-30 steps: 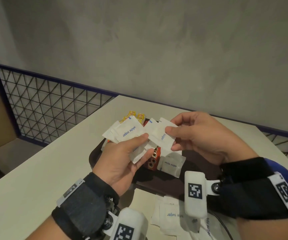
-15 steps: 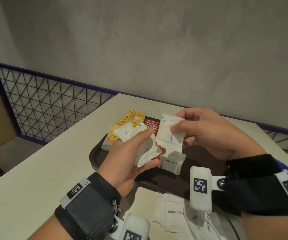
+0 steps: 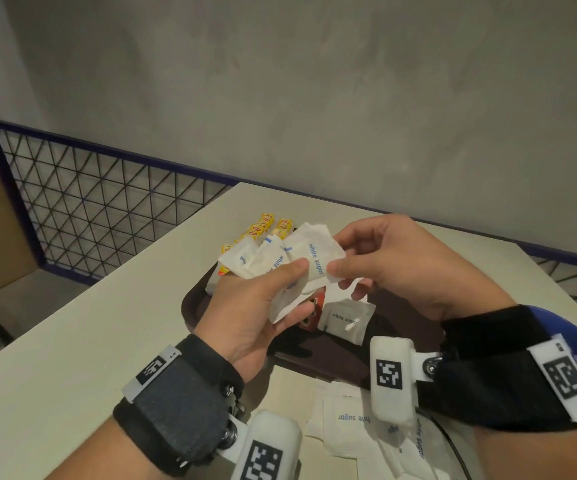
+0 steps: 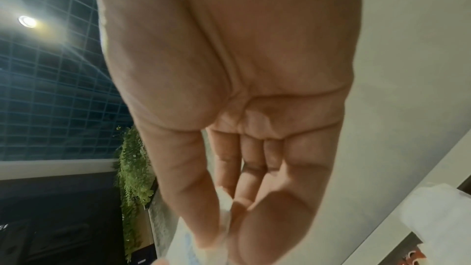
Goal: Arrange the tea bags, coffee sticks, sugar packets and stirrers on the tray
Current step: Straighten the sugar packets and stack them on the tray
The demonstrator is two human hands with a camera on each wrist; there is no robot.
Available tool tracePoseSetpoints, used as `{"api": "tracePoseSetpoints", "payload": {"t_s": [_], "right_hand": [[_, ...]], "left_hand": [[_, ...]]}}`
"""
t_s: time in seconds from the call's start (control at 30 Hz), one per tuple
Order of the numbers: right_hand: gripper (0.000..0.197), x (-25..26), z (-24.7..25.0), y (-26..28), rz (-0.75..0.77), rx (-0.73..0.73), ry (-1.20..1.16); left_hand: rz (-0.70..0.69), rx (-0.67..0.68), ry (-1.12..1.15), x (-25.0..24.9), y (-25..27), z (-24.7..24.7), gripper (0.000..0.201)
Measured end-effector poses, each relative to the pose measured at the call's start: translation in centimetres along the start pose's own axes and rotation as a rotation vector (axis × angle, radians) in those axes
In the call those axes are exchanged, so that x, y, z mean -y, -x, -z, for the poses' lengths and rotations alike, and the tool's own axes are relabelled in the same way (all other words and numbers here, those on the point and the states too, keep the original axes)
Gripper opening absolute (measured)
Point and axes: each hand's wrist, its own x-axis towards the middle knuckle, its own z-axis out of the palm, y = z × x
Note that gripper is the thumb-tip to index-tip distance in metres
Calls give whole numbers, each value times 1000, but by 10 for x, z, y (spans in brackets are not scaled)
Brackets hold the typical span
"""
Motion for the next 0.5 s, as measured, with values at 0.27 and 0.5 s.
{"api": "tracePoseSetpoints", "payload": {"t_s": [0.27,0.5], "right_hand": [[11,-1,-1,0,-10,-30,-55],[18,-5,-3,-4,79,-130,-107]], "left_hand": [[-23,-22,-44,-3,-2,3,39],[2,-8,-49,-2,-2,3,37]]}}
